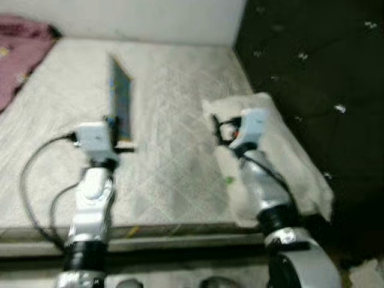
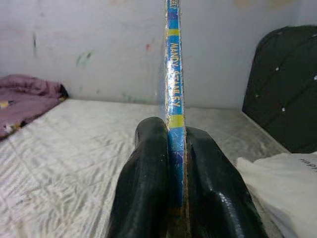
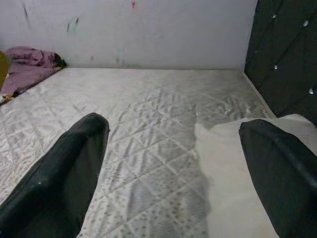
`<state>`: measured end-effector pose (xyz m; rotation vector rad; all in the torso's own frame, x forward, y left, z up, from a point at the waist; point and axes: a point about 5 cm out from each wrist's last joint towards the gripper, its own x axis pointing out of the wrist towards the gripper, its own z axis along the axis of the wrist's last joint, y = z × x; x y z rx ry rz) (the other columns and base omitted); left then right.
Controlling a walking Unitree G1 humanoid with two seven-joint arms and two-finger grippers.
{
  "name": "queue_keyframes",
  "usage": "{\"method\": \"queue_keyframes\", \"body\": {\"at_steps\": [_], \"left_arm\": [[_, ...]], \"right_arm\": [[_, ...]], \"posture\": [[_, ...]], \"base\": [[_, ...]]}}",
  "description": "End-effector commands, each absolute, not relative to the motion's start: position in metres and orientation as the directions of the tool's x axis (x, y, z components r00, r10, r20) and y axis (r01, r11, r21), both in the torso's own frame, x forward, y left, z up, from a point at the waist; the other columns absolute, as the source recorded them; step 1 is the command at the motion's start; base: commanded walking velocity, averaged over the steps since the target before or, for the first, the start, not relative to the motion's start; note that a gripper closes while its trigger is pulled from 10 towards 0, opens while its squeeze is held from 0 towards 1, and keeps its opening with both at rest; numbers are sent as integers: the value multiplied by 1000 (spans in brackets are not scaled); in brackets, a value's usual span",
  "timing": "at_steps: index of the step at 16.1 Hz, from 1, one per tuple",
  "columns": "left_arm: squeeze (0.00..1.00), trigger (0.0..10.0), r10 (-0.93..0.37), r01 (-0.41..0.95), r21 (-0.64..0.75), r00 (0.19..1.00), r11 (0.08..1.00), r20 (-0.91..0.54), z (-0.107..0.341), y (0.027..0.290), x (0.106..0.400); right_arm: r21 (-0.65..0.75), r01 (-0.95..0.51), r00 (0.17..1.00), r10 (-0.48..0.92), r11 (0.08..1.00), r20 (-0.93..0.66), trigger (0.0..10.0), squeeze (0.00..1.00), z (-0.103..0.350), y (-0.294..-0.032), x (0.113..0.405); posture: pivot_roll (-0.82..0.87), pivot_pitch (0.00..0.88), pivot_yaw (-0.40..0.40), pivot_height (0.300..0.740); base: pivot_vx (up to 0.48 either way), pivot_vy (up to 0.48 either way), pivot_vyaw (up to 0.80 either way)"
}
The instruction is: Clean up the room
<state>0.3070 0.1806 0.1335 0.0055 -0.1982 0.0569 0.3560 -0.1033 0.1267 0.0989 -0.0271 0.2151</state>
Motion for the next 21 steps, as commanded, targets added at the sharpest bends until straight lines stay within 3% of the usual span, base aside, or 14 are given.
{"method": "queue_keyframes", "body": {"at_steps": [1, 8, 13, 17, 21], "left_arm": [[0, 10000, 24, -15, -37, 966, 999, 256, 145, 167, 310], [0, 10000, 56, -50, -40, 982, 998, 178, 140, 169, 311], [0, 10000, 13, 3, -83, 981, 997, 193, 136, 171, 303], [0, 10000, 24, -17, -49, 988, 999, 152, 130, 173, 298], [0, 10000, -15, 25, -113, 996, 993, 87, 121, 174, 288]], "right_arm": [[82, -177, 984, 175, 981, 33, 10000, 0, 126, -119, 357], [80, -174, 985, 172, 981, 32, 10000, 0, 126, -119, 358], [85, -166, 986, 164, 982, 32, 10000, 0, 125, -122, 354], [95, -145, 989, 143, 985, 27, 10000, 0, 120, -125, 348], [142, -153, 988, 152, 978, 20, 10000, 0, 119, -124, 343]], "posture": [[-72, 0, -51, 740], [-74, 0, -51, 740], [-79, 0, -44, 740], [-80, 0, -28, 740], [-64, 0, -36, 740]], "base": [[0, 0, 0], [0, 0, -98], [0, 0, 0], [0, 0, 0], [0, 0, 0]]}}
